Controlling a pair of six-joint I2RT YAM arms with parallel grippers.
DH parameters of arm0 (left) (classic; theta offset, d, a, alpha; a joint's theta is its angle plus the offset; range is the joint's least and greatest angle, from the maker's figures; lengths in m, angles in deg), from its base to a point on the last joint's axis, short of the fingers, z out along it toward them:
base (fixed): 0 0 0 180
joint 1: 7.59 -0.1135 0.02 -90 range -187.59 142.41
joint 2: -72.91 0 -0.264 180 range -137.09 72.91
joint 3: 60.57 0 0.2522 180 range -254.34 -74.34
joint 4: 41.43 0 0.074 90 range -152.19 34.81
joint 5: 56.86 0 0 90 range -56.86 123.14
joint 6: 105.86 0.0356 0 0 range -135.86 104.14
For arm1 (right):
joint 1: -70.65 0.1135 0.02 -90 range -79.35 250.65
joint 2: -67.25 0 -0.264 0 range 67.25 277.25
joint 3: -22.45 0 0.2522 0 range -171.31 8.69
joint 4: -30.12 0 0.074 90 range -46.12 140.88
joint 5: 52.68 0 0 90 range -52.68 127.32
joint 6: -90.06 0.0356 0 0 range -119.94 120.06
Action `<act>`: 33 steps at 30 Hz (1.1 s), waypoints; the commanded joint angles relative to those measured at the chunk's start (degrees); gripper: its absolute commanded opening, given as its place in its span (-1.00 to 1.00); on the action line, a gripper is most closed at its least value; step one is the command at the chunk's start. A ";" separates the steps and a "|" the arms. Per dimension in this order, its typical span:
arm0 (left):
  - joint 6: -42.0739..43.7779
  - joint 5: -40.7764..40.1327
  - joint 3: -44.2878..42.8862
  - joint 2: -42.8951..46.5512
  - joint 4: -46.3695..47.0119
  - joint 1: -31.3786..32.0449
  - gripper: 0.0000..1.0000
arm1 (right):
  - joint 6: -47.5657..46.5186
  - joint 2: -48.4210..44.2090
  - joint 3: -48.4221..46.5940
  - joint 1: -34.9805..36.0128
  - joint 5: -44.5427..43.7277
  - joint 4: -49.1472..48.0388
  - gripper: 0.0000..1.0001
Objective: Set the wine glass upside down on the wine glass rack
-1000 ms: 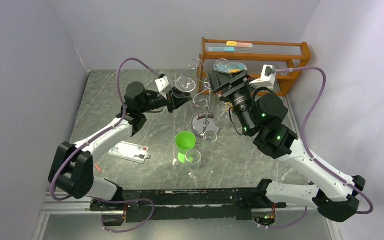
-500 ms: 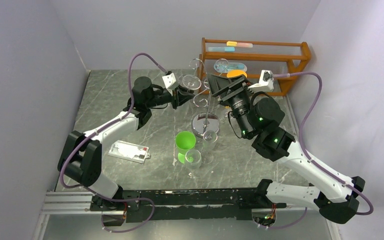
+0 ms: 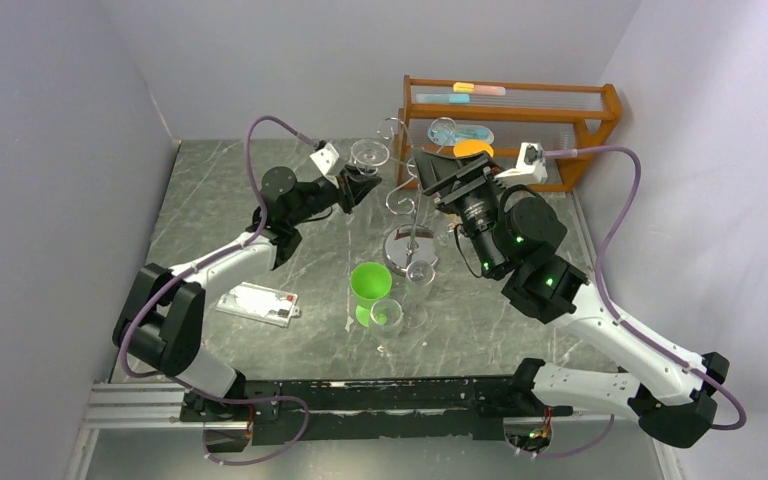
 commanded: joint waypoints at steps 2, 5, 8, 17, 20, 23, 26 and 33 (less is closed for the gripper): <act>-1.48 -2.76 3.40 2.51 10.49 0.05 -0.90 | 0.81 -1.20 0.99 -0.30 -1.26 -0.68 0.20; -0.31 -2.51 6.02 3.62 13.44 0.05 -0.90 | 0.69 -1.50 1.13 -0.31 -1.48 -0.11 0.20; 0.80 -1.27 8.36 4.60 15.60 0.04 -0.90 | 0.30 -2.45 1.75 -0.34 -1.53 1.14 0.20; 7.91 4.58 7.87 5.72 8.81 0.03 -0.75 | -5.57 -8.36 2.17 -0.34 3.74 10.75 0.21; 10.19 4.54 6.10 5.90 2.08 0.05 -0.52 | -8.30 -10.47 1.22 -0.33 5.97 17.27 0.24; 10.03 3.63 6.58 7.53 -2.16 0.05 -0.18 | -9.52 -12.48 -0.09 -0.35 6.78 26.26 0.29; 8.17 2.97 9.68 9.72 -0.37 0.03 0.07 | -10.14 -14.05 -1.52 -0.30 7.69 34.83 0.33; 5.14 -0.96 13.67 14.96 -2.52 0.05 0.25 | -13.25 -10.79 -3.99 -0.30 12.12 48.44 0.40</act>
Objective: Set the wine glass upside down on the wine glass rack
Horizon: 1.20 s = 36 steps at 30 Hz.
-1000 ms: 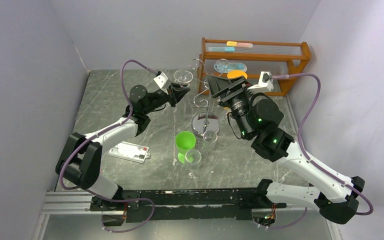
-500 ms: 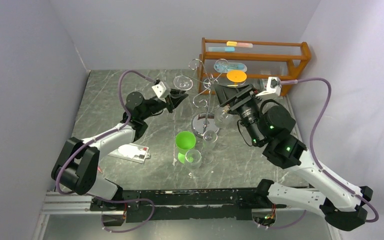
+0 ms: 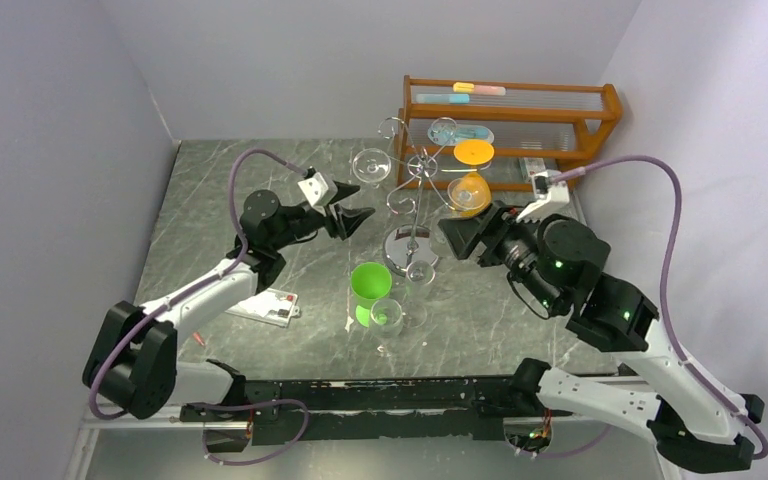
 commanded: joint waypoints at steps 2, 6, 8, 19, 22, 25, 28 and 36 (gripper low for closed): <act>-4.67 -5.34 4.30 5.28 -2.13 0.04 0.28 | -4.41 4.81 -1.64 -0.32 3.54 15.15 0.41; -7.40 -9.76 5.23 8.59 -8.39 0.01 0.44 | -6.82 7.64 -0.55 -0.32 5.24 16.60 0.41; -8.44 -11.34 4.89 9.97 -12.12 0.04 0.58 | -8.33 8.69 0.29 -0.32 7.06 15.49 0.35; -18.83 -16.96 7.98 13.20 -16.70 0.05 0.65 | -11.58 15.29 3.20 -0.22 11.47 9.66 -0.04; -22.25 -16.90 10.63 14.69 -14.81 0.05 0.63 | -11.89 17.16 3.06 -0.24 12.15 9.52 -0.05; -23.52 -20.35 11.29 16.68 -17.59 0.05 0.61 | -12.11 18.67 3.20 -0.16 12.51 9.85 -0.05; -24.88 -25.64 10.02 18.61 -22.57 0.05 0.60 | -12.65 19.06 4.02 0.02 13.65 9.43 -0.04; -27.86 -34.56 9.59 22.98 -28.17 0.05 0.58 | -14.32 21.25 4.19 0.72 15.10 9.91 -0.18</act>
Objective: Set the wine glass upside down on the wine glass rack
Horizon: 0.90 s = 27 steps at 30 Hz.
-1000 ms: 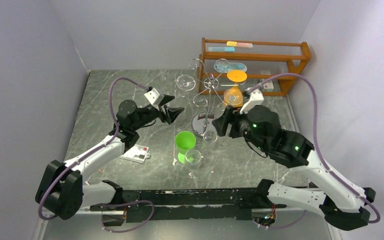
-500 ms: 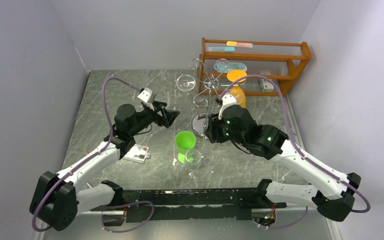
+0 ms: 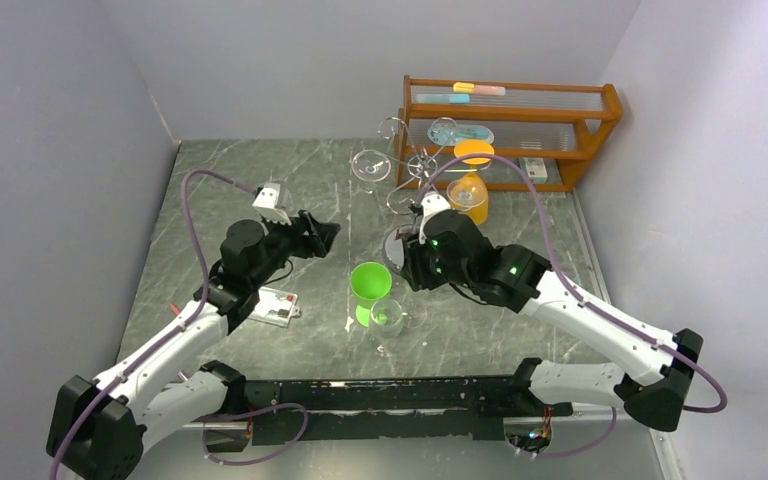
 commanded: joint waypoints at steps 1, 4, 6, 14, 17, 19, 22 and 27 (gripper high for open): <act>-2.35 -6.80 -0.23 2.80 -2.60 0.01 0.58 | -2.26 1.24 0.40 0.42 1.02 0.50 -0.19; -2.75 -8.49 1.08 4.08 -1.52 0.04 0.59 | -2.90 1.79 0.71 0.67 0.77 0.64 -0.21; -2.66 -8.67 0.94 4.31 -1.93 0.05 0.58 | -3.19 2.13 0.62 1.02 0.33 1.19 -0.25; -1.83 -9.47 -0.80 3.64 -4.15 0.05 0.57 | -4.79 3.78 -0.15 3.93 -1.94 3.39 -0.35; -1.23 -11.24 -1.44 3.94 -5.84 0.05 0.59 | -4.83 4.36 -0.59 5.09 -4.61 4.24 -0.36; -1.45 -12.19 -1.63 4.37 -6.52 0.05 0.60 | -4.71 4.65 -1.04 5.97 -6.60 4.56 -0.49; -1.44 -11.92 -1.68 4.86 -6.41 0.05 0.59 | -4.60 5.11 -2.29 6.87 -8.72 5.85 -0.84; -1.02 -12.31 -2.24 5.64 -7.00 0.05 0.57 | -4.86 4.44 -4.92 7.68 -10.24 8.91 -1.00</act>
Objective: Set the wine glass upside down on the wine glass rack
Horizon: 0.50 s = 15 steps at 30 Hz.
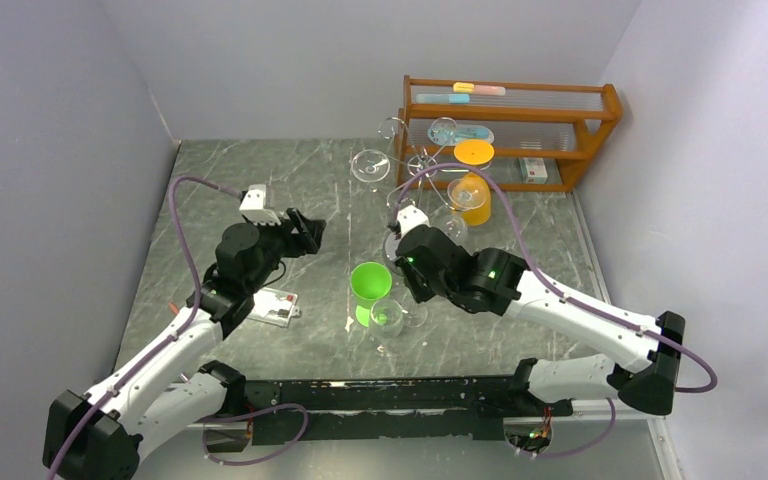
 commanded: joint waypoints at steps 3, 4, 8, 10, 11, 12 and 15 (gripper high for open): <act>1.16 -2.51 -2.45 3.20 -1.55 0.05 0.57 | -1.26 -2.03 -4.84 0.71 -4.44 5.96 -1.00; 1.03 -3.13 -2.47 4.02 -1.70 0.05 0.58 | -1.67 -2.72 -5.83 0.72 -4.45 6.53 -1.00; 1.02 -4.98 -2.77 7.71 -2.29 0.05 0.60 | -3.51 -6.68 -8.89 0.71 -3.57 8.73 -1.00; 0.89 -5.74 -3.18 9.22 -2.81 0.04 0.60 | -4.38 -8.63 -10.52 0.75 -3.45 9.51 -1.00; 0.80 -5.99 -3.48 9.77 -3.28 0.04 0.60 | -4.89 -9.57 -11.27 0.77 -3.63 9.90 -1.00; 0.72 -6.29 -4.00 10.34 -3.72 0.05 0.60 | -5.33 -10.38 -12.12 0.71 -3.96 10.25 -1.00; 0.31 -7.39 -5.22 11.55 -5.47 0.05 0.60 | -6.62 -12.64 -13.90 0.73 -6.21 10.51 -1.00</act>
